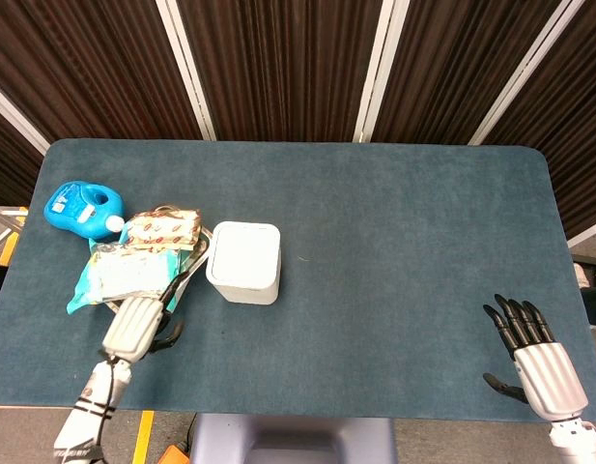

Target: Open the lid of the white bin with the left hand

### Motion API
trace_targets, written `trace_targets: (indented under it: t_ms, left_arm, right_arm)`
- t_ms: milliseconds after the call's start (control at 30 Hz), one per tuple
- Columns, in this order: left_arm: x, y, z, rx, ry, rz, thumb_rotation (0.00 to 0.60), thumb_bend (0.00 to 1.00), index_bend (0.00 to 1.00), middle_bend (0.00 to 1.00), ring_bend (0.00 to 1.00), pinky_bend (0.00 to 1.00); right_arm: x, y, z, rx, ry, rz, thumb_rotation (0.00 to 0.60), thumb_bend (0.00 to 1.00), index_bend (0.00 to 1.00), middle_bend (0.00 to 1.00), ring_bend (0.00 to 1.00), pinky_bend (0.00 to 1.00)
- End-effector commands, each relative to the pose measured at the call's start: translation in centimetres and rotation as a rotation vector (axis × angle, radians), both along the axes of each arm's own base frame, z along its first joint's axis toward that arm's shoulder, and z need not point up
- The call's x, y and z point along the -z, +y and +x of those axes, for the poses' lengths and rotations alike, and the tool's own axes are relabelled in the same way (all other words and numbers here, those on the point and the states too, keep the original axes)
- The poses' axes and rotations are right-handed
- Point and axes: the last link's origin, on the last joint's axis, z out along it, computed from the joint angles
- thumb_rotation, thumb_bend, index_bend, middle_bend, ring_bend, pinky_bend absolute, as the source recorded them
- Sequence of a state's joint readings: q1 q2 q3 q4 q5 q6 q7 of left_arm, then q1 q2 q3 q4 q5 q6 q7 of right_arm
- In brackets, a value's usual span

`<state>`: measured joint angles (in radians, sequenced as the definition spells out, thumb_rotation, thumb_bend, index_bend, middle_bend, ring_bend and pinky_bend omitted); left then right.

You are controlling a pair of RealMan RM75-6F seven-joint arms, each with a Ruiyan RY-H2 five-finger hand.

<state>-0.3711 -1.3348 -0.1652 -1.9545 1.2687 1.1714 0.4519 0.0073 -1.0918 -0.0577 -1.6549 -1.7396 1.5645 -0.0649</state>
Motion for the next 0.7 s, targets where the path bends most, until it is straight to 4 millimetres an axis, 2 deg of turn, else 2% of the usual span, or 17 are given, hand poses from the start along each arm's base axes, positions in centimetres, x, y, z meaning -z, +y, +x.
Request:
trace_targets:
  t_ms: [33,167,367,700]
  left_arm:
    - [1.3,1.4,4.1,0.024,-0.025,-0.057,0.6,0.46,0.0,1.0,1.0,1.0]
    - [2.2,1.9,5.7,0.02,-0.009,-0.079,0.6,0.46,0.0,1.0,1.0,1.0]
    - [3.5,2.5,7.0,-0.004,0.019,-0.085,0.6,0.46,0.0,1.0,1.0,1.0]
    - [5.0,2.0,7.8,0.014,0.056,-0.099,0.6,0.46,0.0,1.0,1.0,1.0]
  right_arm:
    - [-0.2,0.0,0.0,-0.001,-0.004,-0.003,0.6,0.08,0.0,0.0,0.0,0.0]
    - [-0.3,0.1,-0.1,-0.001,-0.009,-0.006,0.6,0.08,0.0,0.0,0.0,0.0]
    - [-0.5,0.0,-0.1,-0.001,-0.014,-0.009,0.6,0.08,0.0,0.0,0.0,0.0]
    - [-0.7,0.0,-0.1,-0.003,-0.02,-0.012,0.6,0.08,0.0,0.0,0.0,0.0]
